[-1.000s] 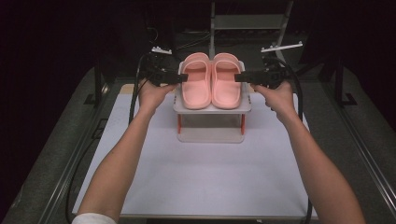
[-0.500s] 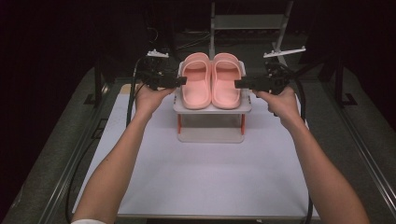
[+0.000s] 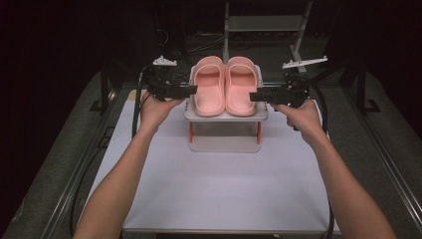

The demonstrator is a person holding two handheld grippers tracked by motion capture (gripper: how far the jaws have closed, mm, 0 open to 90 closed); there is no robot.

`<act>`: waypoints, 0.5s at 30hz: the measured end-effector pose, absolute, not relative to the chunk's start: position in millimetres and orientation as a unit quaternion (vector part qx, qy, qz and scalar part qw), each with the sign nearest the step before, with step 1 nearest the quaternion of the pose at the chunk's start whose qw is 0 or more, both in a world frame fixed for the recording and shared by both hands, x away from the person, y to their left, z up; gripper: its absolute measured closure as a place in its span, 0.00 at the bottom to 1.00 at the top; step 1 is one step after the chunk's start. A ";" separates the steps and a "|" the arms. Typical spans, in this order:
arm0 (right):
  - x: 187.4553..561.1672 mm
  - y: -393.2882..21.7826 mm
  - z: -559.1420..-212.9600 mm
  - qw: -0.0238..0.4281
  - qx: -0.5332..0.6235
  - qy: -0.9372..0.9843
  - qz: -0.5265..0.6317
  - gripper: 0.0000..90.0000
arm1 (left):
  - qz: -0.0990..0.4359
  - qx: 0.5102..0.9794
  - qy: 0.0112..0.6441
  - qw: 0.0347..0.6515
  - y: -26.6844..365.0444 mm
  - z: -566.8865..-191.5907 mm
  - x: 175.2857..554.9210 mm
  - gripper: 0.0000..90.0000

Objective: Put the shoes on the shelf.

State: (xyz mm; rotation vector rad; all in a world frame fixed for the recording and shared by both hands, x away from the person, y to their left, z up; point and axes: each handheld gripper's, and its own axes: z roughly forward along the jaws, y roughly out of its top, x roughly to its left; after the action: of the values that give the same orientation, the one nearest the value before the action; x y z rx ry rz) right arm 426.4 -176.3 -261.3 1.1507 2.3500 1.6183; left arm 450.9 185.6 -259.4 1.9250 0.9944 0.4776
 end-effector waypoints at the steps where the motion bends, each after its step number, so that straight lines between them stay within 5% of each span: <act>1: 426.4 -176.3 -261.3 0.032 0.374 0.763 0.526 0.50 | 0.193 0.777 0.401 0.445 185.6 -259.4 450.9 0.32; 15: 411.4 -181.1 -265.6 0.019 0.364 0.759 0.540 0.47 | 0.198 0.769 0.410 0.448 200.9 -266.7 435.9 0.28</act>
State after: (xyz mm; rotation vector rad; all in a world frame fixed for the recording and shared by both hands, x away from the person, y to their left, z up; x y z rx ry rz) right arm 411.4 -181.1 -265.6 1.1285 2.3544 1.6765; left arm 435.9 200.9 -266.7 1.9024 1.0156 0.4909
